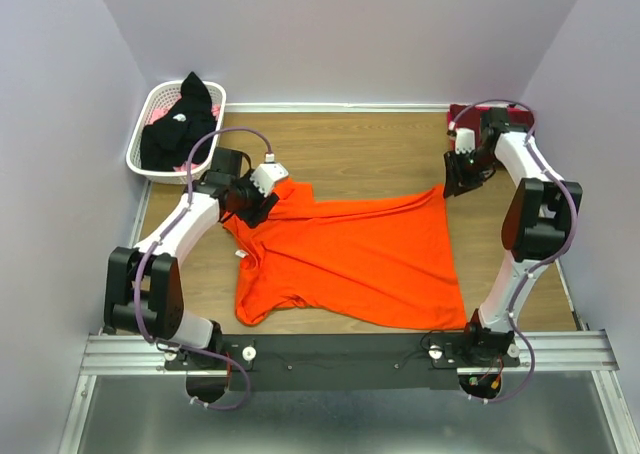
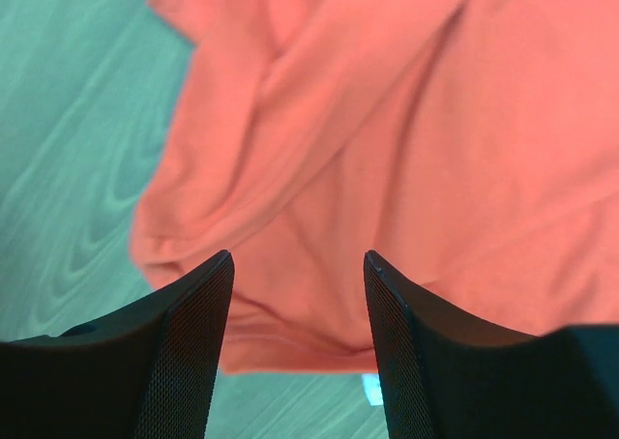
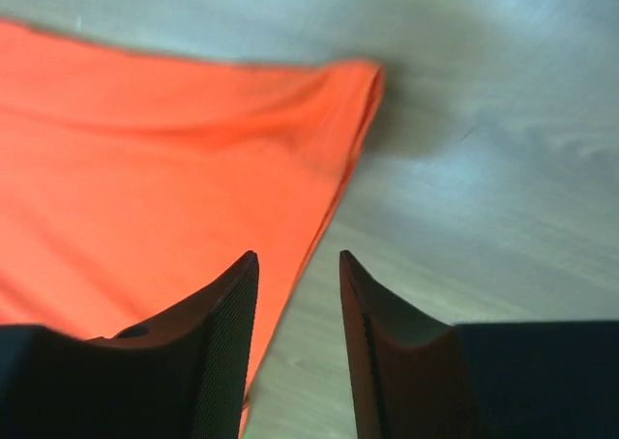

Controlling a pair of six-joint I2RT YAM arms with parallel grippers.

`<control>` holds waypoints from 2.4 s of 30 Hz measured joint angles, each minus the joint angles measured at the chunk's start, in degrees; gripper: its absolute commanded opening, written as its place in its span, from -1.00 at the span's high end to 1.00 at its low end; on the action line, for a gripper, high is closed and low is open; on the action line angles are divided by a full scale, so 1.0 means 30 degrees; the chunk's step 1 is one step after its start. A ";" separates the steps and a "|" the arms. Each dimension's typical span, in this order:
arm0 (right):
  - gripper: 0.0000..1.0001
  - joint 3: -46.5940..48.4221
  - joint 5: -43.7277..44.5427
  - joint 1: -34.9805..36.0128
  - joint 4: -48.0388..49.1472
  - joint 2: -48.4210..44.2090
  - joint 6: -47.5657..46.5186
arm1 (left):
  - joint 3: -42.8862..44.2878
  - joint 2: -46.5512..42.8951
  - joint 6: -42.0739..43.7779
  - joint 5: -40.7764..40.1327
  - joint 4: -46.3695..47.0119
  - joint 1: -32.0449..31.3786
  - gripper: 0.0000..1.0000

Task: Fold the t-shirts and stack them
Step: Flatten out the tshirt

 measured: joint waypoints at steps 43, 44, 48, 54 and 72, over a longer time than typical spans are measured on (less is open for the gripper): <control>0.14 -0.0816 0.0058 0.0342 -0.1209 -0.0962 -0.1719 | 0.8852 0.4473 0.0364 0.0036 -0.3883 -0.0415 -0.19; 0.14 -0.0525 -0.0335 0.0342 -0.1195 -0.0597 -0.1457 | 0.9530 0.5166 0.0000 0.0029 -0.3606 -0.0379 -0.20; 0.16 -0.0350 -0.1122 0.0525 -0.1158 0.0517 -0.0845 | 1.1234 0.8269 -0.0809 0.0007 -0.2754 -0.0364 -0.21; 0.17 -0.1494 -0.1501 0.1450 -0.0699 0.0852 -0.0452 | 1.1060 1.0295 -0.1209 -0.0102 -0.2652 -0.0430 -0.18; 0.28 -0.4503 -0.0612 0.1967 0.0750 0.0350 -0.0299 | 0.9624 1.0666 -0.1362 -0.1013 -0.1501 -0.0219 -0.06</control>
